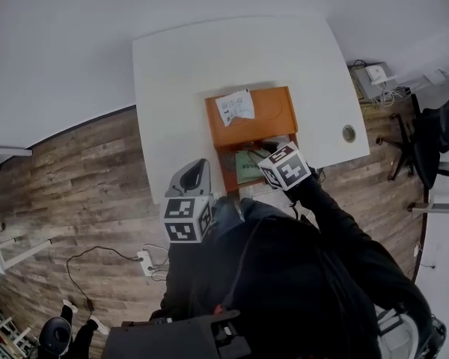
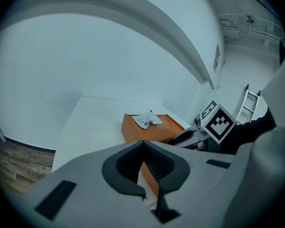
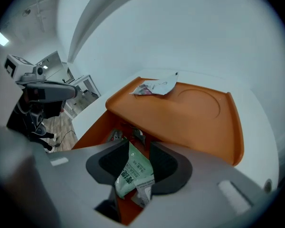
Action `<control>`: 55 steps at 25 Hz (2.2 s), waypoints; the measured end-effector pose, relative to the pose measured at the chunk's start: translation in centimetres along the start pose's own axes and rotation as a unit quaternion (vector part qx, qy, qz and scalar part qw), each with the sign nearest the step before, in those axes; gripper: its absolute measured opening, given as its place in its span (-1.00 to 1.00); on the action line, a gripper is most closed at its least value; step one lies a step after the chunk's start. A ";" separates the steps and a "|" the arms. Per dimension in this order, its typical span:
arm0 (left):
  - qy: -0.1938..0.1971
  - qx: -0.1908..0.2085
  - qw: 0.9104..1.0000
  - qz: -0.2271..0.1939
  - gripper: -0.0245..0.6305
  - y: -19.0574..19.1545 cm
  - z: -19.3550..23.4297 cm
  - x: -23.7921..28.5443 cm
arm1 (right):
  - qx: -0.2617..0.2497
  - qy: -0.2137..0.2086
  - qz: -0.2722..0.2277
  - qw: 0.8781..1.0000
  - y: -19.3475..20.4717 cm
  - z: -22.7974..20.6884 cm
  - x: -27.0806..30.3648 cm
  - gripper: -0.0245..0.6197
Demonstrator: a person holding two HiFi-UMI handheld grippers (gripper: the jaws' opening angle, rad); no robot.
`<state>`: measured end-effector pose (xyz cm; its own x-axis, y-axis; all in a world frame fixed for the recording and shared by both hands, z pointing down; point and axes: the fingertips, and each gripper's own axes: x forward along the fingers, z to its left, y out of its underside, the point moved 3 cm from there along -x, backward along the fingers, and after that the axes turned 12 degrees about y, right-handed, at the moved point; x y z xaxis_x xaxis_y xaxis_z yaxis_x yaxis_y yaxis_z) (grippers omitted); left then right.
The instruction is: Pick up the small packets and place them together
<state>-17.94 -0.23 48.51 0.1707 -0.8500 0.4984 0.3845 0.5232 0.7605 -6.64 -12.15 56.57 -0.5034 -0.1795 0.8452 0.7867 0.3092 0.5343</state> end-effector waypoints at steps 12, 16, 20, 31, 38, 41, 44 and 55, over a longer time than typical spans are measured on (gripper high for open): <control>-0.016 -0.019 1.000 0.016 -0.93 2.2 0.7 -1.6 | 0.012 0.040 0.019 0.999 0.1 0.1 1.7 -0.80; -0.019 -0.024 0.999 0.019 -0.93 2.4 0.9 -1.9 | 0.006 0.029 0.020 0.999 0.2 0.6 1.0 -0.87; -0.017 -0.027 0.999 0.024 -0.93 2.6 1.2 -1.4 | -0.008 0.023 0.013 1.000 0.4 0.8 -0.3 -0.90; -0.010 -0.016 0.999 0.031 -0.93 2.2 0.1 -0.5 | -0.026 0.007 -0.021 0.999 -0.5 0.1 -5.3 -0.91; -0.013 -0.015 0.999 0.027 -0.93 2.1 0.1 -0.6 | -0.040 0.033 -0.046 0.998 -2.0 -2.3 -7.3 -0.91; -0.015 -0.017 0.999 0.026 -0.93 2.2 0.0 -0.7 | -0.038 0.034 -0.050 0.997 -2.8 -3.3 -8.2 -0.91; -0.017 -0.018 0.999 0.027 -0.93 2.3 0.0 -0.8 | -0.045 0.039 -0.056 0.997 -3.6 -4.3 -9.2 -0.91; -0.029 -0.025 0.999 0.022 -0.93 2.3 0.3 -1.3 | -0.042 0.090 -0.088 0.991 -7.1 -8.9 -8.2 -0.91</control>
<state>-17.54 2.11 49.78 0.1360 -0.8201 0.5558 0.4230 0.5554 0.7160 -4.87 -21.18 45.98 -0.5689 -0.3905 0.7238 0.7235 0.1809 0.6662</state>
